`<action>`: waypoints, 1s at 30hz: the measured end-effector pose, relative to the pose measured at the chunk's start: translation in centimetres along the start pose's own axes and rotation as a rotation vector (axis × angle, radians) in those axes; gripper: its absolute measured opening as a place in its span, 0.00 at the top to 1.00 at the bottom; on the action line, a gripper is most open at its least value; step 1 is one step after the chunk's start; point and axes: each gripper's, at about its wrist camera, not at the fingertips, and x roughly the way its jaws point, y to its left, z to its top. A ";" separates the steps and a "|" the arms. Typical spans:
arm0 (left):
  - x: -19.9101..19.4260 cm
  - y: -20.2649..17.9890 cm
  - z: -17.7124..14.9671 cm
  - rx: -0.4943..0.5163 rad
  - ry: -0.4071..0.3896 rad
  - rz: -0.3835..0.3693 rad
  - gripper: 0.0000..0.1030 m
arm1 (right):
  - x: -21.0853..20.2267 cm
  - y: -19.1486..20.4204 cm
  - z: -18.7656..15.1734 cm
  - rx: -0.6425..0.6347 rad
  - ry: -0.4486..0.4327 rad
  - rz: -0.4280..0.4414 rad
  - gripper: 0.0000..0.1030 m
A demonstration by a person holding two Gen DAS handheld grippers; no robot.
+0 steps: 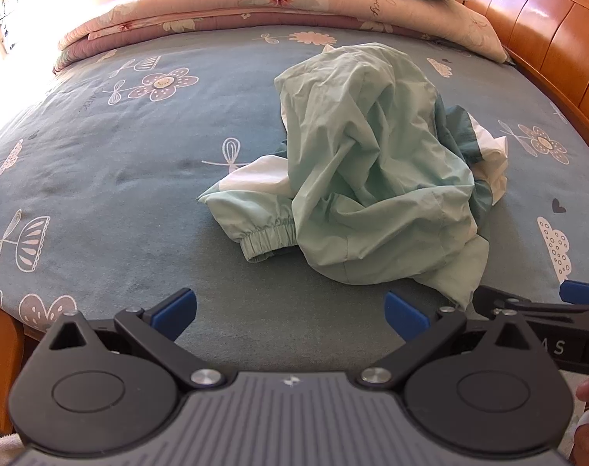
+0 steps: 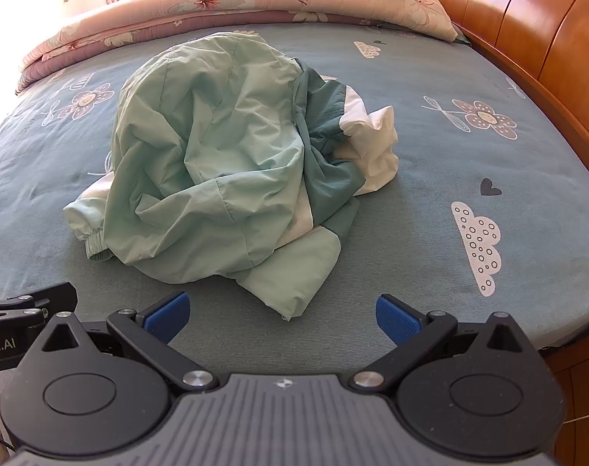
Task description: Fold clothes
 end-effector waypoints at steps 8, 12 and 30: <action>0.2 0.0 -0.1 -0.003 0.006 -0.002 0.01 | -0.1 -0.2 -0.1 0.007 -0.003 0.002 0.00; 0.3 0.0 -0.2 -0.005 0.009 -0.003 0.01 | -0.1 0.1 0.2 0.003 0.000 -0.001 0.00; 0.1 0.0 -0.2 -0.007 0.009 -0.002 0.01 | 0.0 0.1 -0.1 -0.003 -0.009 -0.002 0.00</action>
